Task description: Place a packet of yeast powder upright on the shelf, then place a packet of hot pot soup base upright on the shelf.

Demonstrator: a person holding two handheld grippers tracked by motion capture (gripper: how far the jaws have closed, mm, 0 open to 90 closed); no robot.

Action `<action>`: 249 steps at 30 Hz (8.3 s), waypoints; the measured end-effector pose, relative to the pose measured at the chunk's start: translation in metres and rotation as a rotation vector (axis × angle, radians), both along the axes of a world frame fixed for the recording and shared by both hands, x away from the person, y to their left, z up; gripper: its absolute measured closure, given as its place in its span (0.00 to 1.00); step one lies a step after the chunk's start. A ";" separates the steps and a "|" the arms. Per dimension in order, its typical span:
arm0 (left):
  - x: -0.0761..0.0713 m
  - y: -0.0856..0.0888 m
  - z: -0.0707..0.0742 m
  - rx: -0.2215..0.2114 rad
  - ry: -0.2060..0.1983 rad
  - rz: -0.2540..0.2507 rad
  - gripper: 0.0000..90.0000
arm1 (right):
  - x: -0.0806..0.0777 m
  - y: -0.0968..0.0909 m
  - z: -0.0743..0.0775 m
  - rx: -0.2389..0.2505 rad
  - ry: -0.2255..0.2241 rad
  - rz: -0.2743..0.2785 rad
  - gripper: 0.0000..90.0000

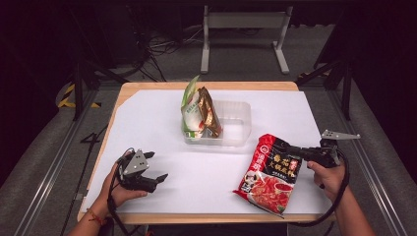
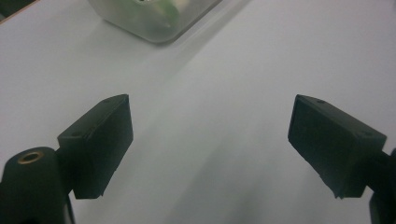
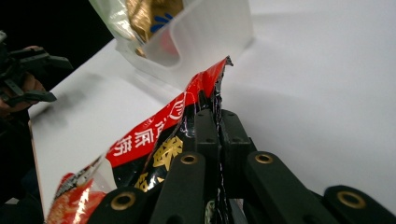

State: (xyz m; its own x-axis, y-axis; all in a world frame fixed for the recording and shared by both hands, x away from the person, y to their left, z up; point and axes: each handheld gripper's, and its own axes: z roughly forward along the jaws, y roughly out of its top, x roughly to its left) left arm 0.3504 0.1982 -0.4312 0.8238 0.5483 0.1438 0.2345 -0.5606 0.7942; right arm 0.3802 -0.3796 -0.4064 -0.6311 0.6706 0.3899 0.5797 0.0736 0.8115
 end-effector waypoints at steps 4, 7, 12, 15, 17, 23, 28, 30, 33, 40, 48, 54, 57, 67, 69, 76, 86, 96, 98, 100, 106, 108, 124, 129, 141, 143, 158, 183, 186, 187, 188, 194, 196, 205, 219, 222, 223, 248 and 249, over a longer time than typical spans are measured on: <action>0.000 0.002 0.000 -0.004 -0.001 0.003 0.16 | -0.008 0.010 0.017 -0.039 -0.054 -0.002 0.98; 0.000 0.003 0.001 -0.011 -0.003 0.010 0.16 | -0.013 0.016 0.025 -0.061 -0.086 -0.006 0.98; 0.000 0.005 0.001 -0.019 -0.005 0.018 0.16 | -0.017 0.020 0.033 -0.075 -0.117 -0.006 0.98; 0.001 0.006 0.001 -0.029 -0.003 0.021 0.16 | -0.019 0.023 0.040 -0.073 -0.142 -0.006 0.98; 0.003 0.008 0.001 -0.035 0.001 0.022 0.16 | -0.022 0.025 0.046 -0.080 -0.163 -0.005 0.99; 0.005 0.010 0.000 -0.044 0.009 0.027 0.16 | -0.030 0.032 0.063 -0.087 -0.218 0.000 0.99; 0.004 0.011 0.001 -0.051 0.003 0.028 0.16 | -0.038 0.039 0.073 -0.114 -0.270 0.002 0.99; 0.003 0.012 0.001 -0.048 0.001 0.029 0.16 | -0.041 0.041 0.076 -0.127 -0.288 0.000 0.99; 0.002 0.012 0.001 -0.045 -0.002 0.034 0.16 | -0.044 0.044 0.080 -0.124 -0.304 -0.008 0.99; 0.003 0.013 0.000 -0.050 0.003 0.043 0.16 | -0.049 0.051 0.091 -0.141 -0.340 -0.017 0.99; 0.004 0.012 -0.001 -0.032 0.003 0.049 0.16 | -0.053 0.058 0.099 -0.168 -0.371 -0.032 0.99; 0.002 0.011 -0.001 -0.037 0.002 0.048 0.16 | -0.058 0.066 0.109 -0.217 -0.409 -0.056 0.99; 0.002 0.011 -0.001 -0.037 0.005 0.047 0.16 | -0.059 0.067 0.113 -0.231 -0.426 -0.075 0.99; 0.003 0.011 -0.002 -0.044 0.010 0.045 0.16 | -0.049 0.065 0.118 -0.236 -0.449 -0.133 0.99; 0.003 0.011 -0.002 -0.042 0.012 0.044 0.16 | -0.046 0.065 0.118 -0.225 -0.446 -0.137 0.99; 0.003 0.010 -0.002 -0.044 0.015 0.042 0.16 | -0.042 0.072 0.117 -0.234 -0.453 -0.140 0.99; 0.004 0.010 -0.002 -0.040 0.016 0.037 0.16 | -0.046 0.078 0.129 -0.199 -0.482 -0.122 0.99; 0.004 0.010 -0.002 -0.043 0.017 0.035 0.16 | -0.044 0.099 0.141 -0.186 -0.505 -0.082 0.99; 0.004 0.010 -0.002 -0.044 0.016 0.035 0.16 | -0.043 0.101 0.142 -0.182 -0.507 -0.079 0.99; 0.004 0.010 -0.002 -0.045 0.017 0.032 0.16 | -0.041 0.105 0.143 -0.179 -0.514 -0.076 0.99; 0.004 0.010 -0.002 -0.047 0.017 0.028 0.16 | -0.029 0.120 0.147 -0.150 -0.525 -0.064 0.99; 0.004 0.010 -0.002 -0.046 0.019 0.028 0.16 | -0.025 0.125 0.149 -0.150 -0.525 -0.067 0.99; 0.005 0.009 -0.002 -0.046 0.025 0.019 0.16 | 0.023 0.146 0.156 -0.136 -0.510 -0.147 0.99; 0.005 0.009 -0.002 -0.045 0.025 0.016 0.16 | 0.038 0.153 0.156 -0.147 -0.496 -0.182 0.99; 0.005 0.009 -0.002 -0.046 0.024 0.009 0.16 | 0.073 0.175 0.147 -0.181 -0.470 -0.240 0.99; 0.005 0.008 -0.002 -0.045 0.025 0.008 0.16 | 0.075 0.176 0.146 -0.184 -0.472 -0.239 0.99; 0.005 0.010 -0.002 -0.050 0.023 0.007 0.16 | 0.104 0.190 0.133 -0.187 -0.503 -0.247 0.99; 0.005 0.007 -0.003 -0.038 0.028 0.001 0.15 | 0.092 0.191 0.109 -0.276 -0.552 -0.119 0.93; 0.006 0.007 -0.003 -0.036 0.029 0.001 0.15 | 0.091 0.192 0.109 -0.299 -0.556 -0.117 0.92; 0.006 0.007 -0.003 -0.038 0.030 0.002 0.15 | 0.092 0.191 0.110 -0.294 -0.550 -0.117 0.92; 0.006 0.007 -0.003 -0.038 0.031 0.002 0.15 | 0.093 0.189 0.110 -0.284 -0.538 -0.121 0.88; 0.006 0.007 -0.004 -0.035 0.035 0.000 0.15 | 0.093 0.181 0.110 -0.284 -0.519 -0.143 0.74; 0.006 0.007 -0.004 -0.034 0.033 0.000 0.15 | 0.091 0.177 0.111 -0.284 -0.527 -0.142 0.72; 0.006 0.006 -0.004 -0.029 0.034 -0.001 0.15 | 0.075 0.161 0.107 -0.289 -0.499 -0.112 0.68; 0.005 0.008 -0.003 -0.037 0.026 0.005 0.15 | 0.051 0.152 0.091 -0.345 -0.459 -0.094 0.93; 0.004 0.008 -0.002 -0.040 0.022 0.007 0.15 | 0.046 0.150 0.081 -0.351 -0.436 -0.085 0.98; 0.004 0.009 -0.002 -0.040 0.022 0.007 0.15 | 0.045 0.149 0.078 -0.349 -0.421 -0.078 1.00; 0.003 0.009 -0.002 -0.032 0.020 0.003 0.15 | 0.038 0.161 0.021 -0.508 -0.311 -0.027 1.00; 0.003 0.010 -0.002 -0.036 0.020 0.005 0.15 | 0.035 0.160 0.022 -0.481 -0.301 -0.019 1.00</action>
State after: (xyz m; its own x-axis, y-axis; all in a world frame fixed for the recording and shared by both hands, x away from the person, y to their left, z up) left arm 0.3535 0.2083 -0.4333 0.8238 0.5567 0.1073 0.2531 -0.5305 0.8090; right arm 0.4157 -0.2201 -0.3840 -0.6530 0.7409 -0.1574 0.3331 0.4676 0.8188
